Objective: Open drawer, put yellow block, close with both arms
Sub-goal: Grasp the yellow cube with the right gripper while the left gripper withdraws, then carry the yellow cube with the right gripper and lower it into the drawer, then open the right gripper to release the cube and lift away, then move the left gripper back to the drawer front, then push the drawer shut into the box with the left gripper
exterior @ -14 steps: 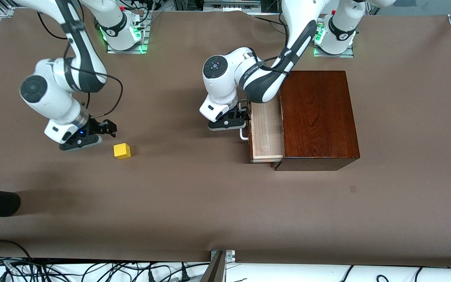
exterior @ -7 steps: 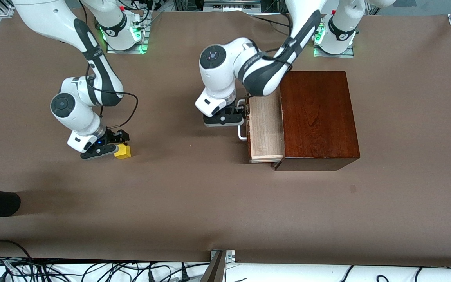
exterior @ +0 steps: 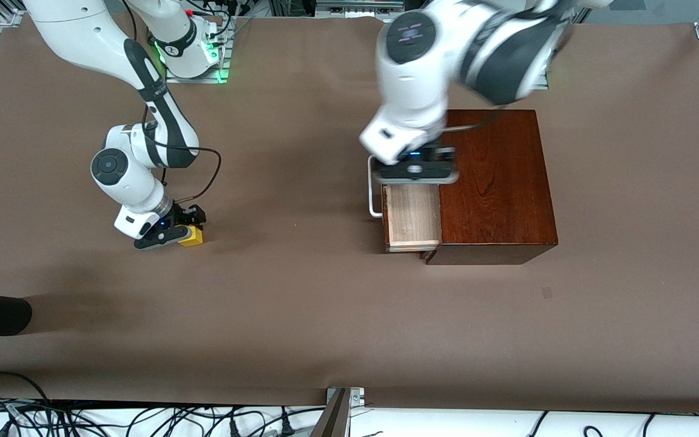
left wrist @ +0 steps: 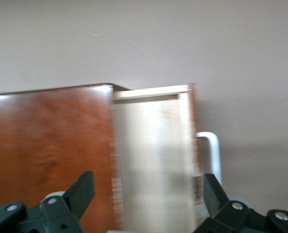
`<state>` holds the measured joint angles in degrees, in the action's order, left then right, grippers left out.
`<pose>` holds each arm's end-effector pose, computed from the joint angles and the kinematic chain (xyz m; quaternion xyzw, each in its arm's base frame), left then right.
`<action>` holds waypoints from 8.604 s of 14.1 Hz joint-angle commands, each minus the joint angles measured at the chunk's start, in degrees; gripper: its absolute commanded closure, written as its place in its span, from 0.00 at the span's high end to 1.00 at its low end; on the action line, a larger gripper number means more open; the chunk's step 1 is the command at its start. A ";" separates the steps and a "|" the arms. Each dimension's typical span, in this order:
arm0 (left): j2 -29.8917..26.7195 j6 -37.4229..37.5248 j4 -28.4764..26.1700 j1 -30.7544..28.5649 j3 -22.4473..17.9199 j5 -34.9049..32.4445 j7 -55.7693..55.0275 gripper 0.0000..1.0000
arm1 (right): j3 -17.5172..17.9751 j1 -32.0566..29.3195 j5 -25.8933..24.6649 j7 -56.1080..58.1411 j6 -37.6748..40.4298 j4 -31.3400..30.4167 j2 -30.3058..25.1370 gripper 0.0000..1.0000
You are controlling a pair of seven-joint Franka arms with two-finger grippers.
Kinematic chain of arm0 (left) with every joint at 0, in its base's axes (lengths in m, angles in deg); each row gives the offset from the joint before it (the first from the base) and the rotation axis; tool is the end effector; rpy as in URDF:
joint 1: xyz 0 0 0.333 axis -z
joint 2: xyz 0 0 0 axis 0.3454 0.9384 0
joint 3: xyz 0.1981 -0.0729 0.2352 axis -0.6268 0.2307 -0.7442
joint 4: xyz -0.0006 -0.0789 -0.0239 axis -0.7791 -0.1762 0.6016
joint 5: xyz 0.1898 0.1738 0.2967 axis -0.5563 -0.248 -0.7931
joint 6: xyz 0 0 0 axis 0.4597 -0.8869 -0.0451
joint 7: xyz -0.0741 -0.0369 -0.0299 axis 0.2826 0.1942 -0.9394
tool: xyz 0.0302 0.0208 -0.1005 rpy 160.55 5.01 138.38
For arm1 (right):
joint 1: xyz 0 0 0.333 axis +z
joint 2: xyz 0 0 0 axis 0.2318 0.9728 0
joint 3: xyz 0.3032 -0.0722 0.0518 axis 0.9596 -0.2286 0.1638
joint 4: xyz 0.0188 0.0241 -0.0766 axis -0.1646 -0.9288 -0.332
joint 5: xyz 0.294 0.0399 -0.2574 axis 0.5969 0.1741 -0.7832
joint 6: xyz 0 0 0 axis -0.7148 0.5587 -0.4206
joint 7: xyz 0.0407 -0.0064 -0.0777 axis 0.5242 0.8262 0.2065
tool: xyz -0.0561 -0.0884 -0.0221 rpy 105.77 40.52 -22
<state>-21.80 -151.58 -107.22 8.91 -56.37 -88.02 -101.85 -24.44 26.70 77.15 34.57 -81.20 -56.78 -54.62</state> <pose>0.5443 -0.3682 0.5103 -0.9959 0.0329 -0.0092 0.0841 0.5728 0.0845 0.1973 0.9856 0.1623 0.0460 0.0096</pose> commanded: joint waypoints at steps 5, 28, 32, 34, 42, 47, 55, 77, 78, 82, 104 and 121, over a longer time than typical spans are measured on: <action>-7.80 8.44 -1.44 -17.50 0.12 6.33 25.42 1.00 | 0.03 1.72 0.14 1.02 0.50 5.21 -0.20 0.00; -20.81 0.63 -16.82 -25.25 -7.61 10.73 31.94 1.00 | 12.33 37.93 -11.00 13.50 37.76 53.89 11.37 0.00; -20.81 0.63 -16.82 -25.25 -7.53 10.81 32.03 1.00 | 12.42 40.58 -16.02 14.11 34.53 56.63 16.57 0.00; -20.81 0.63 -16.73 -25.25 -7.53 10.81 32.03 1.00 | 12.42 40.93 -16.29 15.08 33.55 56.64 17.54 0.00; -20.81 0.63 -16.73 -25.17 -7.53 10.90 32.29 1.00 | 12.33 40.23 -16.03 16.05 33.64 55.85 20.09 0.00; -20.81 0.63 -16.73 -25.08 -7.44 10.90 32.29 1.00 | 12.24 39.18 -15.94 16.05 33.55 53.92 20.36 0.00; -20.73 0.81 -15.94 -24.64 -7.09 10.90 32.21 1.00 | 12.07 38.82 -15.59 15.17 34.68 55.57 19.31 1.00; -14.58 7.93 -14.28 -22.71 8.53 21.17 53.21 1.00 | 2.50 4.46 2.94 14.73 66.77 50.90 -15.02 1.00; -12.05 8.27 -11.57 -21.83 10.82 22.23 53.12 1.00 | 0.57 4.46 3.56 14.73 65.64 45.18 -19.41 1.00; -2.38 7.41 -5.66 -17.09 12.42 22.60 56.53 1.00 | -1.55 4.37 2.61 7.71 59.50 27.67 -31.21 1.00; 16.46 -12.57 -6.62 -2.57 11.37 -0.79 84.68 1.00 | -2.87 3.40 -0.03 -1.35 55.87 30.18 -23.23 1.00; 14.35 0.27 -6.36 -8.20 11.37 -0.88 85.20 1.00 | -2.96 3.31 -0.03 -1.53 59.83 32.47 -22.35 1.00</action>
<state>-5.38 -153.52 -113.29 1.12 -44.63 -86.93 -18.27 -27.65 29.98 77.90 33.92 -22.65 -25.21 -77.22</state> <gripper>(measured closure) 0.000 0.000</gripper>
